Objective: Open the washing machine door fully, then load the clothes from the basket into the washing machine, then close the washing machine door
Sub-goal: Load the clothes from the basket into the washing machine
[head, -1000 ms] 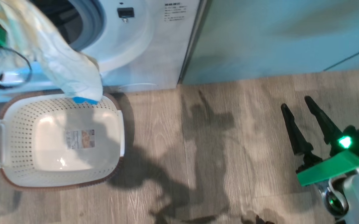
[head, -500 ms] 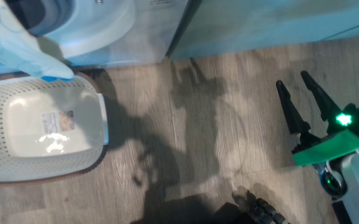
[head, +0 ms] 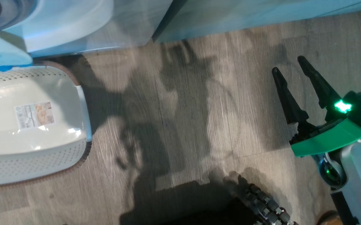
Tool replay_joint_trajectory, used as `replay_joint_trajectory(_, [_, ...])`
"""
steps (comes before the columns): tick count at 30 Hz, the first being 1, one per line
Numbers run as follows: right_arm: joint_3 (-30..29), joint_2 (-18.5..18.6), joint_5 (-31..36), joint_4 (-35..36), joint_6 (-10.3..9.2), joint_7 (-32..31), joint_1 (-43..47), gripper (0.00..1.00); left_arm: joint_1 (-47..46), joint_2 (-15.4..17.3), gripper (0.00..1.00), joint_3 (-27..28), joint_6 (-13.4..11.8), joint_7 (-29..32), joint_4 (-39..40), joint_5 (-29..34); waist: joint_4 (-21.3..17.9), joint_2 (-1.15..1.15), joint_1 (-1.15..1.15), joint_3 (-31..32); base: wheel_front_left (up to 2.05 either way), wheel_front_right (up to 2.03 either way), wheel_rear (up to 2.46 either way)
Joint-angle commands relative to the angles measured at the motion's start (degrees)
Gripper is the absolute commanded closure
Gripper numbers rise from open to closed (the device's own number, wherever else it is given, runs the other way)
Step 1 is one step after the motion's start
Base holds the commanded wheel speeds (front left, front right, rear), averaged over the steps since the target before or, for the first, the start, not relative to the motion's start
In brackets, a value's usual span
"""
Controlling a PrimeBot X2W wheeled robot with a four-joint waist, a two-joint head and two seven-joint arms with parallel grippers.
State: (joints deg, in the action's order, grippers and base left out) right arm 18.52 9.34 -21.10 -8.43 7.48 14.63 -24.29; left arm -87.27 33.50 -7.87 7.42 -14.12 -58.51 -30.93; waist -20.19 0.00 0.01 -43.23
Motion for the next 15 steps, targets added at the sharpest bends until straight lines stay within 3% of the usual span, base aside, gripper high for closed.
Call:
replay_joint_trajectory(1, [0.73, 0.28, -0.43, 1.63, 0.01, 0.37, 0.46, 0.00, -2.15, 3.33, 1.00, 0.64, 0.06, -0.67, 2.41, -0.18, -0.47, 0.00, -0.01, -0.68, 0.00, 0.00, 0.00])
replay_joint_trajectory(9, [1.10, -0.15, -0.50, 1.69, 0.01, 0.37, -0.58, 0.00, -1.92, 4.02, 1.00, 6.79, 0.06, -0.86, 11.89, 1.97, -1.42, 0.00, -0.01, -2.68, 0.00, 0.00, 0.00])
replay_joint_trajectory(15, [0.88, -0.39, -0.44, 1.51, 0.01, 0.37, -0.93, 0.00, -0.19, 2.15, 1.00, 13.89, 0.06, -0.86, 17.12, 3.02, -1.40, 0.00, -0.01, -2.98, 0.00, 0.00, 0.00])
